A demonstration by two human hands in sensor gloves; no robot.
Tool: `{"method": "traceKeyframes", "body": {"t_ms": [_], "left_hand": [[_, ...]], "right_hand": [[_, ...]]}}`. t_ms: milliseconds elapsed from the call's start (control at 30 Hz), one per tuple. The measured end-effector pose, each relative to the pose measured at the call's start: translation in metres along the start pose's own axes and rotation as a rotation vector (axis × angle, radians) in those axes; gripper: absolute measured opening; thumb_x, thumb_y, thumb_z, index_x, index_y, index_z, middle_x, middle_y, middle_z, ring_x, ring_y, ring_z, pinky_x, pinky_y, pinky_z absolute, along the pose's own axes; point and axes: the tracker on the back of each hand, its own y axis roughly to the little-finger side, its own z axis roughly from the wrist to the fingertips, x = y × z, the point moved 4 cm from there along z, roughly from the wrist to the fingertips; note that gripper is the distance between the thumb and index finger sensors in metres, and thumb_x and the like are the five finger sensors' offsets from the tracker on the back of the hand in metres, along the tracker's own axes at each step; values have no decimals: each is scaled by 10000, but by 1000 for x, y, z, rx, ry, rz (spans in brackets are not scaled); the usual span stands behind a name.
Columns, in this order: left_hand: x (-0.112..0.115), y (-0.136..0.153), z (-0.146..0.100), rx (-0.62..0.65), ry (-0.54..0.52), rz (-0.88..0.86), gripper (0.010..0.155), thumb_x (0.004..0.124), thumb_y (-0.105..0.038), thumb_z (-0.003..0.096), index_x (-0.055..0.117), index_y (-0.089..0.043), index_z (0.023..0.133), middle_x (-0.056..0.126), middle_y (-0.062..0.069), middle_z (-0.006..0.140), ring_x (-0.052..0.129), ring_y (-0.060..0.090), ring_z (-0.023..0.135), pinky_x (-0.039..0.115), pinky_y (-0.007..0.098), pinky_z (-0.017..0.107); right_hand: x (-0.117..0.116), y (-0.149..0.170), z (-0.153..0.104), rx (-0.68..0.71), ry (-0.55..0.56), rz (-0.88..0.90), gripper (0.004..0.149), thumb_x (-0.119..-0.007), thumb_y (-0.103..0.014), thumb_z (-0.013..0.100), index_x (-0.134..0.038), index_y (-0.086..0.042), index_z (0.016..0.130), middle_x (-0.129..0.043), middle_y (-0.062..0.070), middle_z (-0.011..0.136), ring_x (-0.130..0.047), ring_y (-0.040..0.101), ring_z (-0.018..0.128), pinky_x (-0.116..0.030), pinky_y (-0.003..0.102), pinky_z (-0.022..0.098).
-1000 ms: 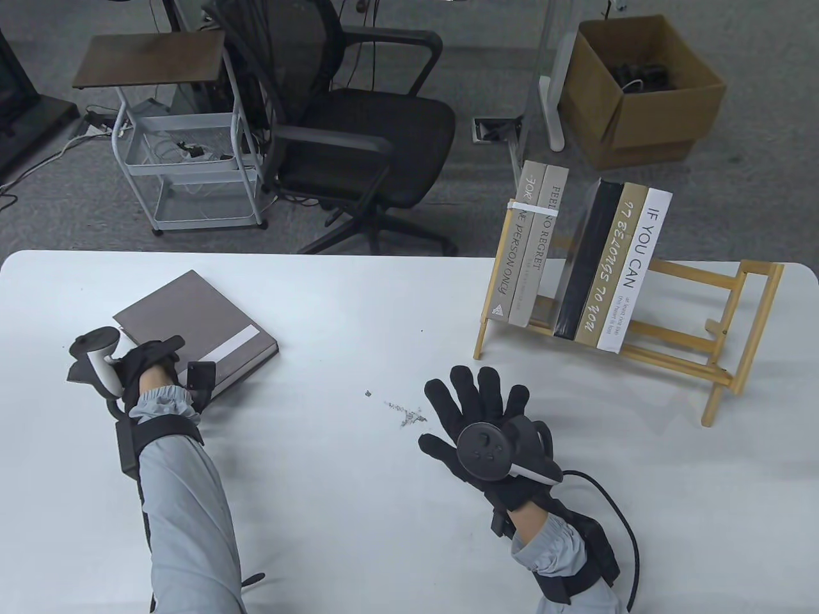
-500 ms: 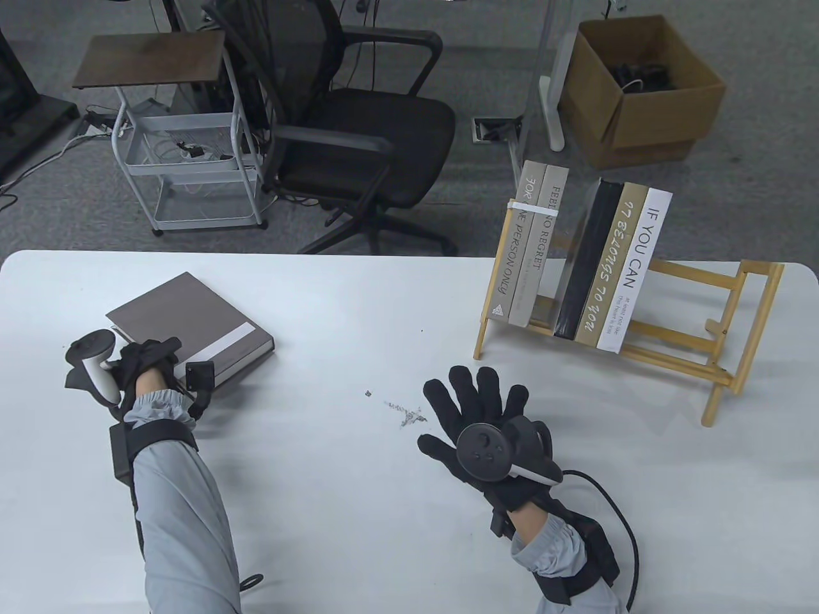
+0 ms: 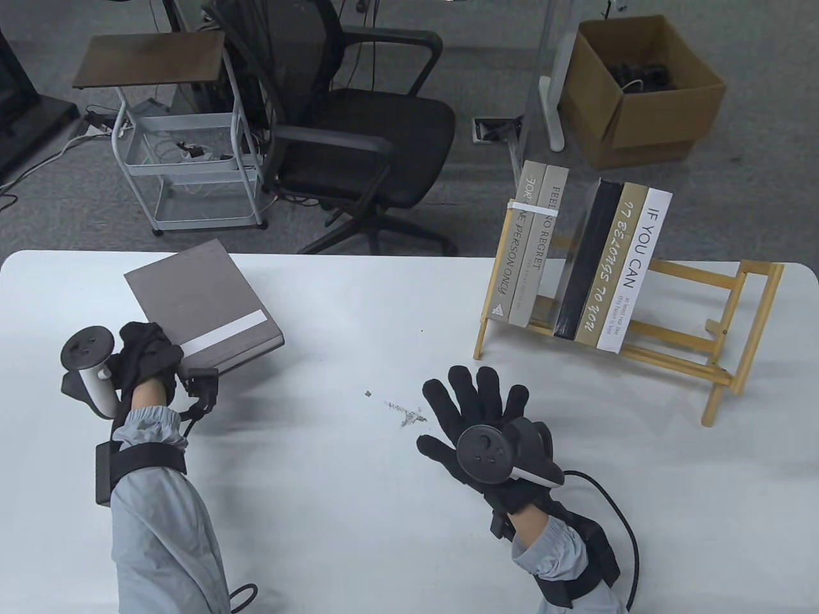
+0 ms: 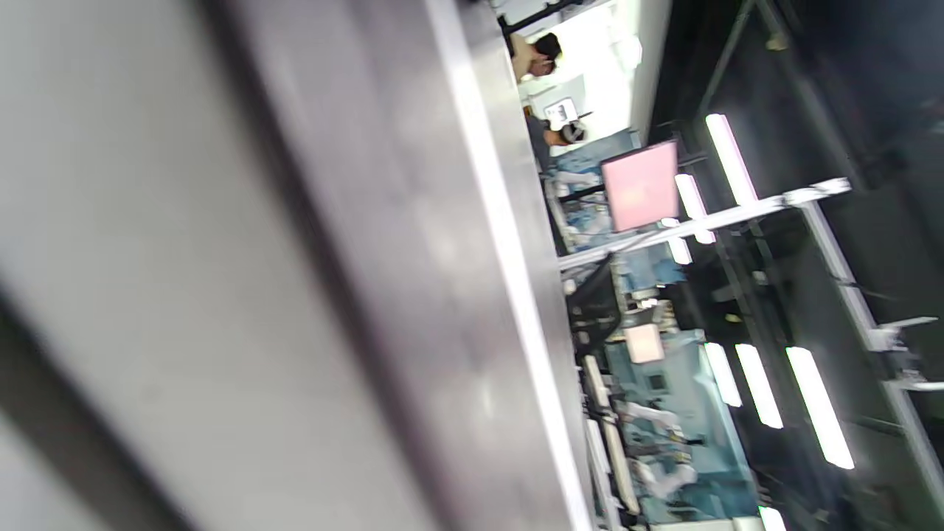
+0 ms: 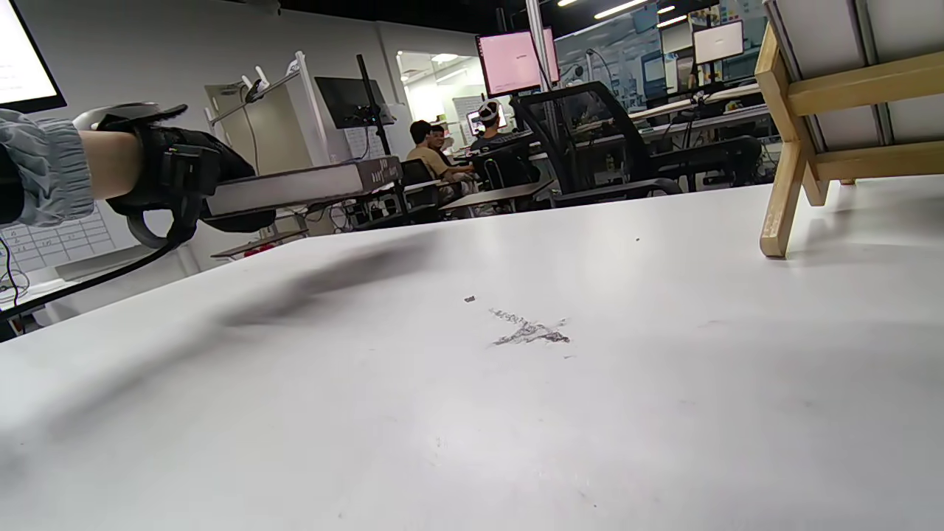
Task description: Push a thick book into a tightly packed book rack slot
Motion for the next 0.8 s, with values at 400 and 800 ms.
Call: {"method": "traceKeyframes", "body": {"t_ms": [400,800], "left_hand": [[18,-53,-59,300,160,-55,491,564,-264,697,368,-29,1080,575,359,1074,831,467,874,839,539,647],[73,-75,-126,534,380,-22,493,561,-254,695,356,-27,1081,566,359,1081,808,476,895,821,552,664]], "right_hand": [[14,-3,-6,10,36,26,776,-493,-531,664,-160,-120,1231,-33,331,1223,8,668,989,10,808,510],[30,-2,-14,10,84,50,775,-492,-530,665,-162,-119,1232,-35,333,1224,6,669,989,9,809,511]]}}
